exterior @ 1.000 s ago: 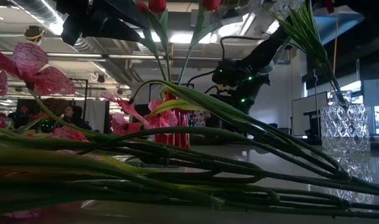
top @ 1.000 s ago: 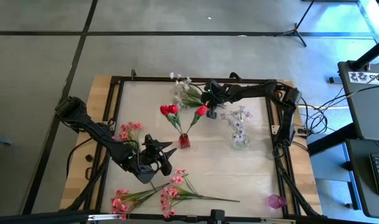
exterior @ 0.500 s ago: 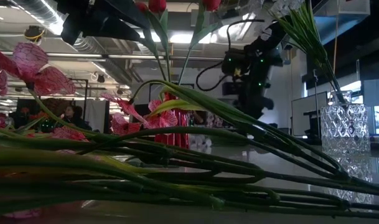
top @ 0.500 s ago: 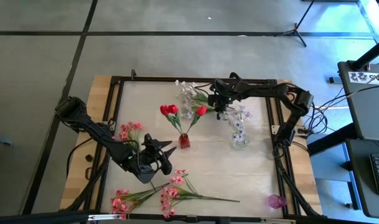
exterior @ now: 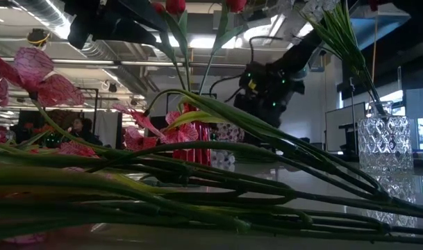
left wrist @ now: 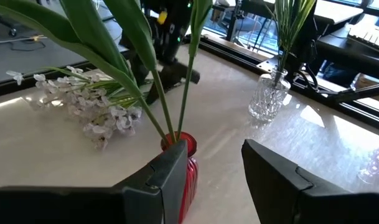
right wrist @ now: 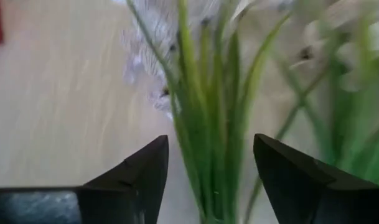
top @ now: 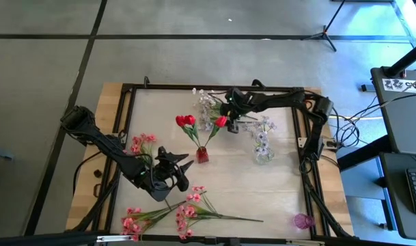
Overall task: Sort flowers into vase by color
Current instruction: Put the bottom white flowers into the transparent vase
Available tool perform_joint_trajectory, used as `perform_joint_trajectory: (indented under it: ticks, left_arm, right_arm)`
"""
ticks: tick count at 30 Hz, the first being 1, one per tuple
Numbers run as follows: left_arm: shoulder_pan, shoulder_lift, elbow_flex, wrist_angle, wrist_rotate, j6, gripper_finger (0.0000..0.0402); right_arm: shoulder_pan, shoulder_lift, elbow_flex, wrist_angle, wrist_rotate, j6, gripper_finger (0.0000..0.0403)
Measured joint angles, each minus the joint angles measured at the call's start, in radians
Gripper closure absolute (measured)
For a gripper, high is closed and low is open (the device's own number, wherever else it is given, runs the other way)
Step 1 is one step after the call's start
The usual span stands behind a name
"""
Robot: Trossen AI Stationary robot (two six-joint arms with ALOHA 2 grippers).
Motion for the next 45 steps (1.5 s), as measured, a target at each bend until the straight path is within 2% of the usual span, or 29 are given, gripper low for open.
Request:
perform_joint_trajectory:
  ticks: [5, 10, 15, 20, 26, 33, 38, 45]
  left_arm:
    - [0.0, 0.0, 0.0, 0.001, 0.004, 0.0, 0.025]
    - [0.0, 0.0, 0.0, 0.002, 0.003, -0.003, 0.025]
    - [0.0, 0.0, 0.0, 0.002, 0.003, -0.003, 0.025]
    - [0.0, 0.0, 0.0, 0.002, 0.002, -0.003, 0.025]
    - [-0.002, 0.0, 0.0, 0.002, 0.022, -0.005, 0.025]
    - [-0.018, 0.0, 0.0, 0.002, 0.014, -0.01, 0.025]
    - [-0.019, 0.0, 0.0, 0.002, 0.013, -0.021, 0.025]
    - [-0.019, 0.0, 0.0, 0.002, 0.012, -0.036, 0.025]
  right_arm:
    - [0.03, 0.053, 0.002, 0.033, 0.072, -0.041, 0.0205]
    - [0.057, 0.066, 0.003, 0.038, 0.099, -0.056, 0.0258]
    - [0.068, 0.067, 0.016, 0.029, 0.095, -0.064, 0.0322]
    - [0.067, 0.071, 0.056, 0.012, 0.067, -0.004, 0.0389]
    - [0.068, 0.004, 0.113, 0.012, 0.052, 0.054, 0.0371]
    - [0.067, -0.157, 0.133, 0.022, -0.018, 0.099, 0.0392]
    - [0.066, -0.26, 0.133, 0.022, 0.03, 0.102, 0.0375]
    - [0.018, -0.298, 0.133, -0.057, 0.08, 0.098, 0.0392]
